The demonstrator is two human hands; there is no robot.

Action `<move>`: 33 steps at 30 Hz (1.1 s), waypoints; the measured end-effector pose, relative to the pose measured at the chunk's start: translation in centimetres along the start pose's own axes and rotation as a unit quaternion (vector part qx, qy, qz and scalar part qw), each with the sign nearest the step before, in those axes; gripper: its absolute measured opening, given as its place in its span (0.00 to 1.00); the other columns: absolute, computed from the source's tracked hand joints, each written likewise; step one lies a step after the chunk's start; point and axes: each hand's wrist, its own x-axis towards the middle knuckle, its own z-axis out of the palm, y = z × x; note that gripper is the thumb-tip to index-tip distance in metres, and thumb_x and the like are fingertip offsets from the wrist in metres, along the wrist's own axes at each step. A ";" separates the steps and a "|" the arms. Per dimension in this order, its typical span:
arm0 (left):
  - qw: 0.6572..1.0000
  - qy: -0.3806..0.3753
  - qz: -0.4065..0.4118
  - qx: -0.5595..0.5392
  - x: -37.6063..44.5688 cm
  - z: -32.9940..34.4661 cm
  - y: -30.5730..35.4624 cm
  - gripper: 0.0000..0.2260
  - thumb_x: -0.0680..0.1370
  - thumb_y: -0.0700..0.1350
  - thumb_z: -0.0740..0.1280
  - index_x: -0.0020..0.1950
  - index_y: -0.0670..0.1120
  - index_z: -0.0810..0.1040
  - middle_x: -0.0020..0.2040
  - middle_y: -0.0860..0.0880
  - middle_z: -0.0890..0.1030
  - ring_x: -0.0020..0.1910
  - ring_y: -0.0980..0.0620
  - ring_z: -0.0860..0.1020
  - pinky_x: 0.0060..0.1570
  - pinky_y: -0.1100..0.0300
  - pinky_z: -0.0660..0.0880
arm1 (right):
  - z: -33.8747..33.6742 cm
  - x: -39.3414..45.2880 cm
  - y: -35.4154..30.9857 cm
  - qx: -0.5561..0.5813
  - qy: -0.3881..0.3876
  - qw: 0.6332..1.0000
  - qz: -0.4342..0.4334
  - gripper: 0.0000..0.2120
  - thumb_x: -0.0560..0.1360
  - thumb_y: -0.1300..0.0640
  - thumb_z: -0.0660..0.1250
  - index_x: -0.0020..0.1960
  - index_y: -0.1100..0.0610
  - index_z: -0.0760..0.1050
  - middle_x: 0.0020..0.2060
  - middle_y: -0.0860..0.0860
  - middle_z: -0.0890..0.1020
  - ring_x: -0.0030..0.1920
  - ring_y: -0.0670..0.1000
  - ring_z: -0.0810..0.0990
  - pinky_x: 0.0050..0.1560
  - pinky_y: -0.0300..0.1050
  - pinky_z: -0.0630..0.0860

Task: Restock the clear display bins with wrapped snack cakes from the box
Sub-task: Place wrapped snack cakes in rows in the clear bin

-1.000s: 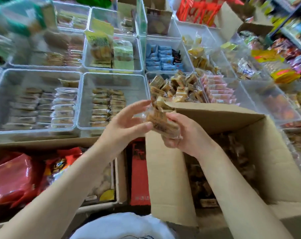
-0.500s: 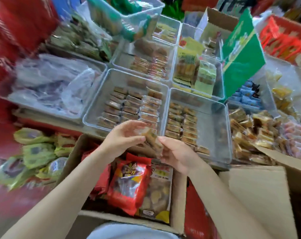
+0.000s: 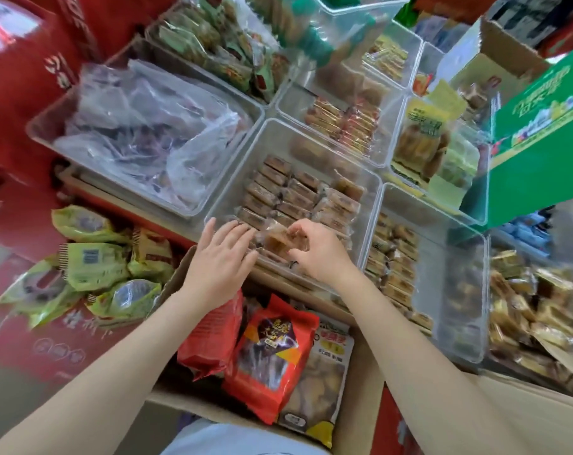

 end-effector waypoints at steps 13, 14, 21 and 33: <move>0.999 -0.029 -0.012 0.021 0.0 -0.3 0.4 0.26 0.84 0.55 0.49 0.75 0.44 0.72 0.73 0.46 0.74 0.76 0.47 0.66 0.78 0.49 0.37 | 1.4 3.2 -1.0 -0.195 -0.113 0.974 0.025 0.09 0.79 0.46 0.68 0.55 0.49 0.79 0.52 0.48 0.82 0.58 0.53 0.78 0.66 0.55 0.68; 0.999 -0.037 -0.017 0.016 0.1 -0.4 0.4 0.27 0.83 0.55 0.48 0.75 0.44 0.73 0.72 0.47 0.75 0.76 0.47 0.66 0.77 0.50 0.36 | 1.3 3.0 -0.9 -0.209 -0.114 0.971 0.019 0.10 0.79 0.46 0.67 0.56 0.49 0.79 0.53 0.48 0.82 0.58 0.54 0.78 0.65 0.55 0.67; 0.994 0.004 -0.032 -0.102 -2.0 -1.9 4.7 0.21 0.81 0.49 0.63 0.72 0.42 0.74 0.72 0.43 0.73 0.75 0.43 0.65 0.78 0.47 0.54 | -1.0 -5.9 2.6 -0.099 0.029 0.994 -0.037 0.13 0.81 0.49 0.64 0.63 0.51 0.79 0.59 0.50 0.79 0.63 0.53 0.72 0.65 0.55 0.68; 0.915 -0.244 0.169 -0.272 -7.9 1.1 33.0 0.15 0.81 0.51 0.64 0.67 0.52 0.77 0.65 0.53 0.75 0.64 0.54 0.74 0.65 0.55 0.71 | -13.4 -38.8 18.9 0.021 0.415 0.900 0.130 0.05 0.78 0.59 0.69 0.51 0.56 0.83 0.41 0.47 0.83 0.40 0.43 0.78 0.43 0.28 0.72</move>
